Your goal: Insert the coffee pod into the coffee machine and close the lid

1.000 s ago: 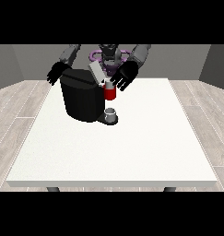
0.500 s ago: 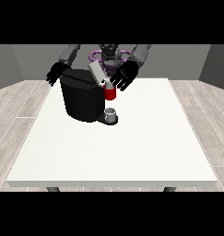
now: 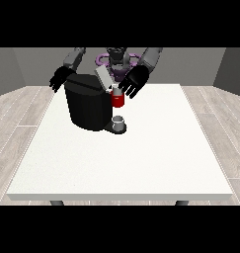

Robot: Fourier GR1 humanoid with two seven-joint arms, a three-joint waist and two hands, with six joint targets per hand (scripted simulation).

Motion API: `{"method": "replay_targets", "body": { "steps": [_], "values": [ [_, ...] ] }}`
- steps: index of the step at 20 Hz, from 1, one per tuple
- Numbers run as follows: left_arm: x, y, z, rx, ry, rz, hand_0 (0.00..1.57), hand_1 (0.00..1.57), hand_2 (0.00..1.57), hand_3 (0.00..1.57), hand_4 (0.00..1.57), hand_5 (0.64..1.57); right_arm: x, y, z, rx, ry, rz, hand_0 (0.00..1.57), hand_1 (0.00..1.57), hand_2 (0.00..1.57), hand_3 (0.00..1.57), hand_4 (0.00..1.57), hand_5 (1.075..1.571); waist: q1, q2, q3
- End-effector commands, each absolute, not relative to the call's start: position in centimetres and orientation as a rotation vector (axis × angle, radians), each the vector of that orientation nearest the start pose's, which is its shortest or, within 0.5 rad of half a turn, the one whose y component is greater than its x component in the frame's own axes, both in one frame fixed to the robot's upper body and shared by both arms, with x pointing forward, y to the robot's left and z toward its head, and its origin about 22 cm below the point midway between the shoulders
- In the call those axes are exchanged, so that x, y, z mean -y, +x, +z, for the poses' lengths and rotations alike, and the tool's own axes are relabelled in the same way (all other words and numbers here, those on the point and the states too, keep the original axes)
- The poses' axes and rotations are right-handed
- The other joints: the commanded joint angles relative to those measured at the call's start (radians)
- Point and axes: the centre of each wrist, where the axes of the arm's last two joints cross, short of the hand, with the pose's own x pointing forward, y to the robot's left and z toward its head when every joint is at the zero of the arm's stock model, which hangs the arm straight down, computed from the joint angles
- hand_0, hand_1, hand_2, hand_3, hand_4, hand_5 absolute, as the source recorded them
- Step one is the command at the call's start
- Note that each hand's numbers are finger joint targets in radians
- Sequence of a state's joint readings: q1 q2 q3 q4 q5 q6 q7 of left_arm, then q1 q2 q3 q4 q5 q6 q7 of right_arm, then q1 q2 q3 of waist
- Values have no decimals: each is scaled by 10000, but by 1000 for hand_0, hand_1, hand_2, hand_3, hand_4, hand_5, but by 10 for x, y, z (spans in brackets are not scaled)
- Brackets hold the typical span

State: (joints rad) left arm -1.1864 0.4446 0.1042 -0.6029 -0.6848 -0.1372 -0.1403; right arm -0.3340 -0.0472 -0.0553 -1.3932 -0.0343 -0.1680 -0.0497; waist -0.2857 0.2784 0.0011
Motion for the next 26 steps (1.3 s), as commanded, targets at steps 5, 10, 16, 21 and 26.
{"method": "replay_targets", "body": {
  "steps": [5,10,16,21,26],
  "values": [
    [-273,460,203,16002,7223,-10872,0,0,378,112,0,1571,203,307,36,17213,-864,-877,0,0,0,0,415,1571,59,-308,-14],
    [-261,463,225,15707,7628,-10777,0,0,0,0,0,1571,213,309,26,16904,-858,-748,0,0,0,0,411,1571,-1,-405,-9],
    [-265,462,236,15981,7683,-10779,0,0,0,0,0,1571,220,314,31,17207,-757,-764,0,0,0,0,360,1571,61,-376,-9],
    [-246,461,219,15853,7251,-11057,0,0,0,0,0,1571,231,313,11,16617,-1089,-1435,0,0,0,0,376,1571,676,-861,-8],
    [-252,460,211,15961,6652,-10519,0,0,0,0,0,1571,238,301,-5,16352,-1321,-1303,0,0,0,0,363,1571,750,-1322,-10]
  ]
}}
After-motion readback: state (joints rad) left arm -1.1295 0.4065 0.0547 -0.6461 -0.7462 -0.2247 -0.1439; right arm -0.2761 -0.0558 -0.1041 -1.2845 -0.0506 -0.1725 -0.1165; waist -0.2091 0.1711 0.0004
